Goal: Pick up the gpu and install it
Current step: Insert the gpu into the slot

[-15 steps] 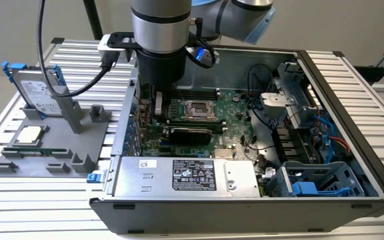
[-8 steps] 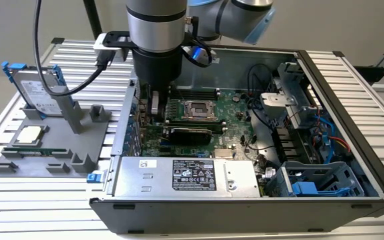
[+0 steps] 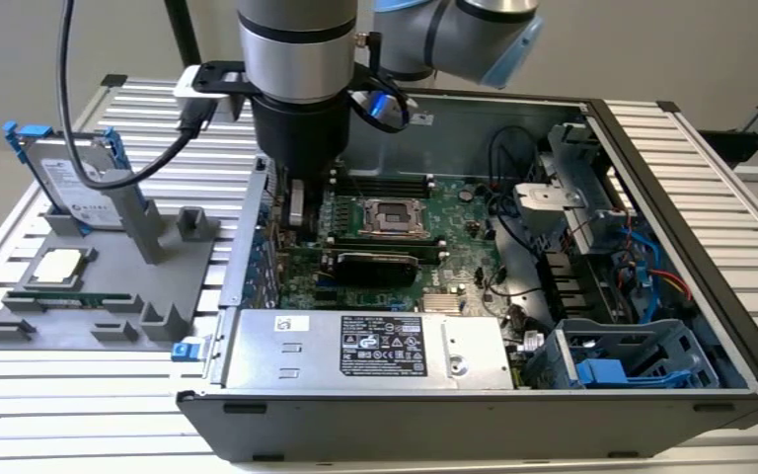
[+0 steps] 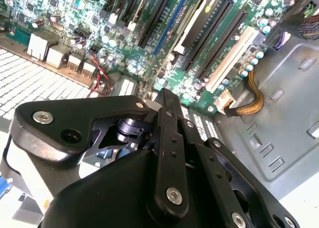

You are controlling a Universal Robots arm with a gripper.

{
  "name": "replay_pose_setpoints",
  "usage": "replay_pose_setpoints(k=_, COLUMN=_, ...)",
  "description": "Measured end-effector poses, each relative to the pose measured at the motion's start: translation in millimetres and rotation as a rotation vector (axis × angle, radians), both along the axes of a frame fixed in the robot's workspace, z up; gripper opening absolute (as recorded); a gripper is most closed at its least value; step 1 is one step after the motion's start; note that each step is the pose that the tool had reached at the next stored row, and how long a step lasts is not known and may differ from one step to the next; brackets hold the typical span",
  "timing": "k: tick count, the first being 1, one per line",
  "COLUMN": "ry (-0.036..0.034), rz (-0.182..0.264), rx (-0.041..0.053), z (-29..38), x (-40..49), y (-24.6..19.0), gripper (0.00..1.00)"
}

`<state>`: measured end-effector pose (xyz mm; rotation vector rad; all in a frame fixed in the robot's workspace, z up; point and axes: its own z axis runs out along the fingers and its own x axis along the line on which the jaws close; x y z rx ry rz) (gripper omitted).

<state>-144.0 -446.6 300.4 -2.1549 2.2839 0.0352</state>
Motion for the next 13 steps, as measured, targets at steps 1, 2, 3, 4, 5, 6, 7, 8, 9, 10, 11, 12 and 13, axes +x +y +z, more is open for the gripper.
replay_pose_setpoints(k=1, ry=0.0001, rz=0.0, rx=0.0, z=0.0, x=-0.5, y=0.0, gripper=0.0)
replay_pose_setpoints(k=2, ry=0.0, rz=0.0, rx=0.0, z=0.0, x=-0.6, y=0.0, gripper=0.0)
replay_pose_setpoints(k=3, ry=0.0001, rz=0.0, rx=0.0, z=0.0, x=-0.7, y=0.0, gripper=0.0)
replay_pose_setpoints(k=4, ry=0.0, rz=0.0, rx=0.0, z=0.0, x=-0.8, y=0.0, gripper=0.0)
replay_pose_setpoints(k=5, ry=0.0001, rz=0.0, rx=0.0, z=0.0, x=-0.8, y=0.0, gripper=0.0)
replay_pose_setpoints(k=6, ry=0.0, rz=0.0, rx=0.0, z=0.0, x=-0.9, y=0.0, gripper=0.0)
replay_pose_setpoints(k=7, ry=0.0001, rz=0.0, rx=0.0, z=0.0, x=-0.9, y=0.0, gripper=0.0)
replay_pose_setpoints(k=8, ry=0.0, rz=0.0, rx=0.0, z=0.0, x=-0.9, y=0.0, gripper=0.0)
replay_pose_setpoints(k=9, ry=0.0, rz=0.0, rx=0.0, z=0.0, x=-1.0, y=0.0, gripper=0.0)
replay_pose_setpoints(k=10, ry=0.0001, rz=0.0, rx=0.0, z=0.0, x=-1.3, y=0.0, gripper=0.0)
replay_pose_setpoints(k=11, ry=0.0001, rz=0.0, rx=-0.0001, z=0.1, x=-1.7, y=0.0, gripper=0.0)
replay_pose_setpoints(k=12, ry=0.0, rz=0.0, rx=0.0, z=0.1, x=-2.2, y=0.0, gripper=0.0)
replay_pose_setpoints(k=13, ry=-0.0001, rz=0.0, rx=0.0001, z=0.3, x=-2.3, y=0.0, gripper=0.0)
